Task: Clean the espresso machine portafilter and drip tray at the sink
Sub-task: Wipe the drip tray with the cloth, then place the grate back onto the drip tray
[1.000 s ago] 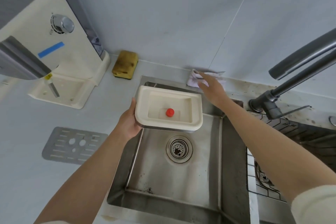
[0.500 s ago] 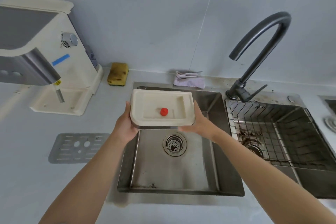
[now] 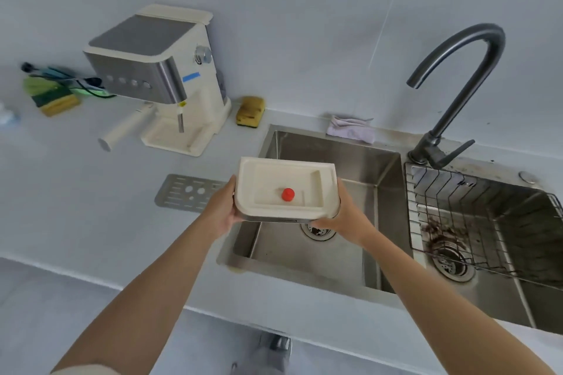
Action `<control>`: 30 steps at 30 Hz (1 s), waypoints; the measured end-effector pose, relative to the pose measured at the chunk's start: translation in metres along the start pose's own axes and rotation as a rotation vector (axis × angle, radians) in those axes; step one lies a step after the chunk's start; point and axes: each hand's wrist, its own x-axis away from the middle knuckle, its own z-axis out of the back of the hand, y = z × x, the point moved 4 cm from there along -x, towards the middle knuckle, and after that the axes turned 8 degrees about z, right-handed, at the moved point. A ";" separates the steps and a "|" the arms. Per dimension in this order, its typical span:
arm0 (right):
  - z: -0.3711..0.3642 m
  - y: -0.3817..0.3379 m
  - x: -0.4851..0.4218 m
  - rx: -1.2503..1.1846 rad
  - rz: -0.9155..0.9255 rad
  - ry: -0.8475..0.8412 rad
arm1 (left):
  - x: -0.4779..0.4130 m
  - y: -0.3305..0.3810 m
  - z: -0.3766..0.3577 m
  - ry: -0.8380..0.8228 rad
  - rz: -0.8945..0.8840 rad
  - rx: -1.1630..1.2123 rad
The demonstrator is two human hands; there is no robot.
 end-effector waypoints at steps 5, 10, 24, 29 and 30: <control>-0.034 -0.033 0.008 -0.042 0.096 -0.023 | 0.039 0.009 0.037 0.209 -0.062 -0.165; -0.082 -0.039 0.004 0.053 0.025 -0.028 | 0.044 0.014 0.096 0.347 -0.055 -0.320; -0.253 -0.044 -0.017 0.257 -0.233 0.065 | -0.022 0.012 0.263 0.297 0.016 -0.763; -0.277 -0.051 -0.004 0.356 -0.304 0.056 | -0.032 0.009 0.284 0.180 0.034 -0.919; -0.278 -0.054 -0.002 0.371 -0.309 0.053 | -0.033 0.007 0.285 0.161 0.036 -0.947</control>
